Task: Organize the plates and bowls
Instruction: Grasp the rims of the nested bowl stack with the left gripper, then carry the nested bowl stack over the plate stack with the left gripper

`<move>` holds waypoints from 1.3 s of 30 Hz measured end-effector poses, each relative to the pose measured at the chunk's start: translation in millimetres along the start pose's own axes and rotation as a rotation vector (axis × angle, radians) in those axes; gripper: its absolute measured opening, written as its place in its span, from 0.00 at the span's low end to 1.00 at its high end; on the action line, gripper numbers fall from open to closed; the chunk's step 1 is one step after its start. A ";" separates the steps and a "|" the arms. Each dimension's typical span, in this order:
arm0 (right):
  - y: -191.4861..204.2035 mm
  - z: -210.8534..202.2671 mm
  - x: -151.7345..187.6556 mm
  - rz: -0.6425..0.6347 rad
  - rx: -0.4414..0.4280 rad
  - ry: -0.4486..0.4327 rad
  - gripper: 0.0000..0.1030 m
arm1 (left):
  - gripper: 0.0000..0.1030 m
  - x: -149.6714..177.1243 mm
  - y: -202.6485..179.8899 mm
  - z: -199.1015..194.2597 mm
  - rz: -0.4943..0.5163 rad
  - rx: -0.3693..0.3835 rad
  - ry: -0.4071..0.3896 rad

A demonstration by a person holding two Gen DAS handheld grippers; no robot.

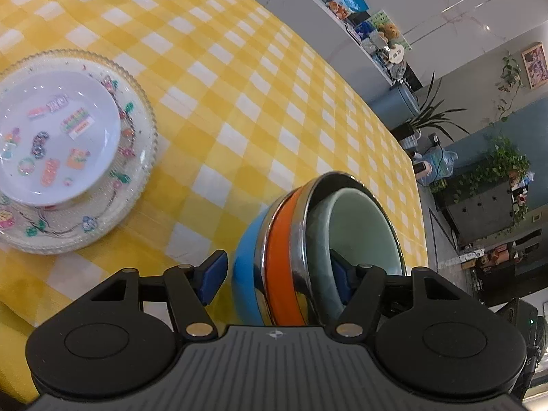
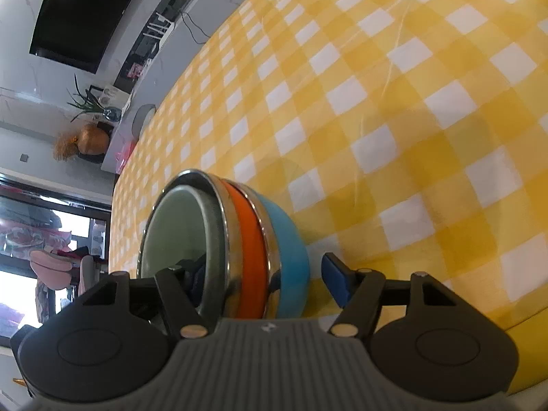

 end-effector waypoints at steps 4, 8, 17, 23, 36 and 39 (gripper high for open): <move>-0.4 -0.5 1.7 -0.003 -0.005 -0.001 0.58 | 0.65 0.7 -2.0 2.3 0.011 0.007 0.006; 4.1 1.7 0.7 -0.019 0.004 -0.009 0.57 | 0.63 1.9 -3.6 3.1 0.030 -0.009 0.006; 8.3 5.2 -0.8 -0.038 0.018 -0.018 0.54 | 0.60 4.3 -6.2 2.6 0.062 -0.030 -0.001; 11.6 5.4 0.9 -0.049 0.025 -0.024 0.52 | 0.59 4.0 -7.3 2.7 0.065 -0.040 0.000; 27.6 12.1 5.2 -0.037 -0.001 0.011 0.48 | 0.58 -4.8 -4.3 -22.4 0.064 -0.077 -0.029; 36.7 11.0 6.9 -0.038 -0.016 0.021 0.48 | 0.58 -10.2 -5.0 -35.8 0.072 -0.091 -0.043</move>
Point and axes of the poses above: each gripper's, at about its wrist camera, not at the fingertips, and z roughly the way its jaws point, y to its left, x to its underside, the point moved 9 cm from there along z, roughly the way its jaws point, and after that the axes turned 10 degrees about x, right-handed, at the moved point
